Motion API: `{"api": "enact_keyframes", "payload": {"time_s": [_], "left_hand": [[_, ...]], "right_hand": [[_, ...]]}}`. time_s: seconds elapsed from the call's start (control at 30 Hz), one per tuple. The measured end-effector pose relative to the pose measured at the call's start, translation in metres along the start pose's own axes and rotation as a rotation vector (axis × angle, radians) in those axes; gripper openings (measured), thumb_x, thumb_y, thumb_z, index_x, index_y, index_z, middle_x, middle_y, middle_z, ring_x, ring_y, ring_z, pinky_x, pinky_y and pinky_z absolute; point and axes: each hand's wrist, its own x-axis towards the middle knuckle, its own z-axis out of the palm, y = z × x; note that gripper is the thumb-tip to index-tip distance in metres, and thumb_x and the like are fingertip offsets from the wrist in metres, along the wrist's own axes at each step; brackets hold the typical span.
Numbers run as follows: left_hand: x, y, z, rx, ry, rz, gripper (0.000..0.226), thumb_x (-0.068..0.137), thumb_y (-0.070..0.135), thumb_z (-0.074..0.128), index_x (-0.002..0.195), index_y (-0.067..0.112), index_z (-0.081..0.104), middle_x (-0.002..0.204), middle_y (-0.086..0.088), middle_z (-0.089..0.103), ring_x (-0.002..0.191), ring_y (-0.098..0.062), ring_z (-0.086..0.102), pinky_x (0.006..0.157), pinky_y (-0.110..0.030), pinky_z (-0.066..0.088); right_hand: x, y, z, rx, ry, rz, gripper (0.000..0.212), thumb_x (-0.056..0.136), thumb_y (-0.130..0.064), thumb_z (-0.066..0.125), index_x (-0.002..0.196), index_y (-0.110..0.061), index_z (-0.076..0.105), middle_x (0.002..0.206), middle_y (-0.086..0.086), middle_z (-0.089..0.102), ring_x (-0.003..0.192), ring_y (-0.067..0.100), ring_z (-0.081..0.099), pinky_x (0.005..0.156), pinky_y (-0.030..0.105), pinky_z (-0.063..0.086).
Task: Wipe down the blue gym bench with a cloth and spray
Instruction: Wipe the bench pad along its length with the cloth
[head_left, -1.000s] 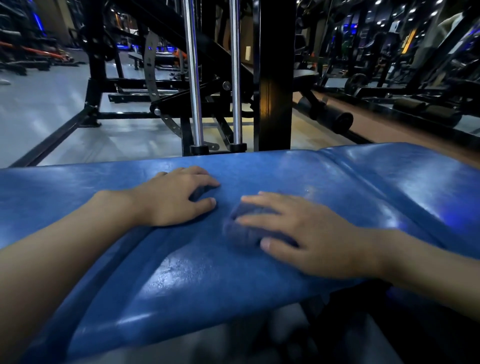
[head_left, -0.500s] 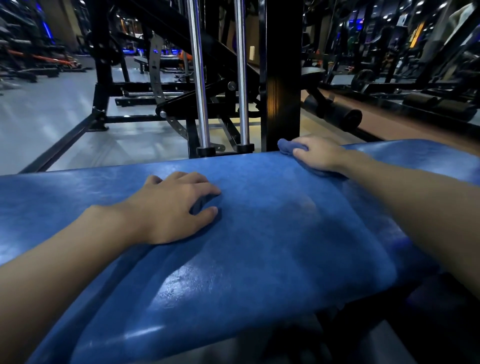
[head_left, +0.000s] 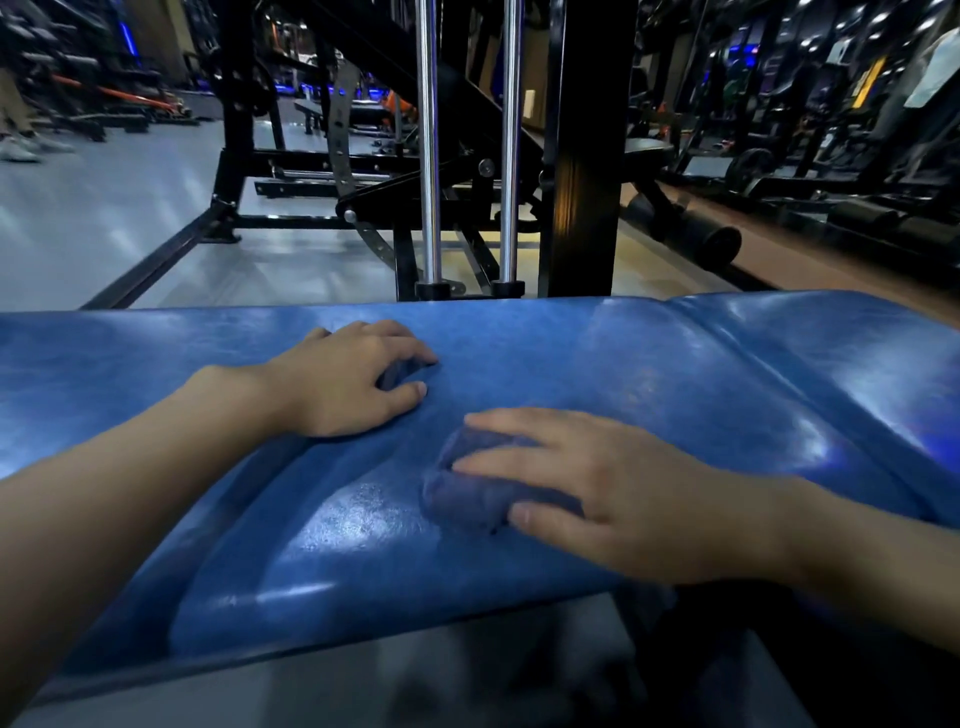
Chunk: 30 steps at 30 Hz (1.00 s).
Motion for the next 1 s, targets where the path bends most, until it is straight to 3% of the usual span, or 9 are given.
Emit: {"api": "enact_keyframes", "payload": {"time_s": [0.13, 0.27, 0.37, 0.43, 0.5, 0.57, 0.77, 0.87, 1.0], "left_hand": [[-0.007, -0.002, -0.004, 0.041, 0.006, -0.024, 0.052, 0.088, 0.061, 0.039, 0.136, 0.045, 0.045, 0.145, 0.018, 0.040, 0.134, -0.013, 0.039, 0.105, -0.046, 0.031], [-0.018, -0.009, -0.004, 0.077, -0.013, -0.060, 0.063, 0.080, 0.071, 0.028, 0.137, 0.047, 0.041, 0.143, 0.020, 0.038, 0.136, -0.011, 0.033, 0.105, -0.047, 0.030], [-0.025, -0.015, -0.001, 0.069, -0.026, -0.055, 0.066, 0.081, 0.072, 0.024, 0.141, 0.048, 0.036, 0.146, 0.021, 0.034, 0.137, -0.009, 0.031, 0.106, -0.046, 0.028], [-0.026, -0.018, -0.001, 0.058, -0.024, -0.044, 0.066, 0.081, 0.073, 0.023, 0.141, 0.048, 0.035, 0.146, 0.022, 0.033, 0.137, -0.008, 0.031, 0.106, -0.043, 0.026], [-0.025, -0.020, -0.001, 0.047, -0.019, -0.039, 0.060, 0.085, 0.071, 0.028, 0.140, 0.049, 0.037, 0.145, 0.022, 0.035, 0.136, -0.008, 0.032, 0.107, -0.043, 0.027], [-0.023, -0.021, -0.002, 0.040, -0.004, -0.040, 0.053, 0.088, 0.065, 0.034, 0.138, 0.048, 0.040, 0.143, 0.022, 0.038, 0.135, -0.009, 0.035, 0.106, -0.044, 0.028], [-0.019, -0.027, -0.006, -0.015, 0.038, -0.068, 0.043, 0.092, 0.040, 0.048, 0.135, 0.040, 0.050, 0.141, 0.016, 0.045, 0.132, -0.012, 0.041, 0.109, -0.044, 0.031], [-0.021, -0.029, -0.007, -0.027, 0.038, -0.077, 0.042, 0.091, 0.039, 0.050, 0.134, 0.039, 0.052, 0.140, 0.014, 0.046, 0.131, -0.014, 0.043, 0.109, -0.046, 0.032], [-0.027, -0.031, -0.007, 0.020, 0.047, -0.090, 0.044, 0.089, 0.051, 0.046, 0.132, 0.042, 0.051, 0.139, 0.017, 0.046, 0.131, -0.012, 0.041, 0.107, -0.044, 0.030]], "right_hand": [[0.039, 0.066, -0.004, 0.093, 0.006, 0.192, 0.043, 0.095, -0.044, 0.042, 0.138, -0.044, 0.040, 0.146, -0.022, 0.034, 0.133, 0.001, 0.035, 0.109, 0.029, 0.031], [0.073, 0.170, -0.015, 0.083, 0.090, 0.478, 0.034, 0.098, -0.031, 0.045, 0.130, -0.029, 0.052, 0.136, 0.000, 0.047, 0.124, 0.021, 0.047, 0.107, 0.045, 0.036], [0.090, 0.210, -0.023, -0.018, 0.049, 0.679, 0.028, 0.094, -0.034, 0.040, 0.117, -0.033, 0.054, 0.132, 0.008, 0.051, 0.115, 0.029, 0.050, 0.098, 0.043, 0.040], [0.098, 0.207, -0.020, -0.102, 0.001, 0.737, 0.036, 0.091, -0.041, 0.036, 0.125, -0.040, 0.048, 0.141, 0.004, 0.043, 0.121, 0.032, 0.047, 0.101, 0.048, 0.039], [0.101, 0.181, -0.011, -0.107, 0.005, 0.694, 0.046, 0.093, -0.041, 0.038, 0.138, -0.042, 0.039, 0.152, -0.003, 0.032, 0.130, 0.031, 0.040, 0.106, 0.049, 0.034], [0.096, 0.134, -0.001, -0.078, 0.015, 0.535, 0.048, 0.095, -0.037, 0.042, 0.143, -0.042, 0.036, 0.155, -0.010, 0.027, 0.136, 0.025, 0.035, 0.111, 0.045, 0.029], [0.047, -0.010, 0.017, -0.014, 0.039, 0.000, 0.049, 0.091, -0.043, 0.036, 0.140, -0.042, 0.040, 0.154, -0.011, 0.032, 0.140, 0.012, 0.029, 0.115, 0.033, 0.021], [0.049, -0.007, 0.008, 0.070, -0.029, -0.004, 0.047, 0.093, -0.041, 0.039, 0.140, -0.045, 0.037, 0.153, -0.018, 0.029, 0.137, 0.006, 0.033, 0.112, 0.033, 0.029], [0.078, 0.059, 0.004, 0.084, -0.007, 0.188, 0.046, 0.094, -0.036, 0.040, 0.139, -0.043, 0.039, 0.150, -0.018, 0.032, 0.136, 0.006, 0.034, 0.111, 0.037, 0.032]]}}
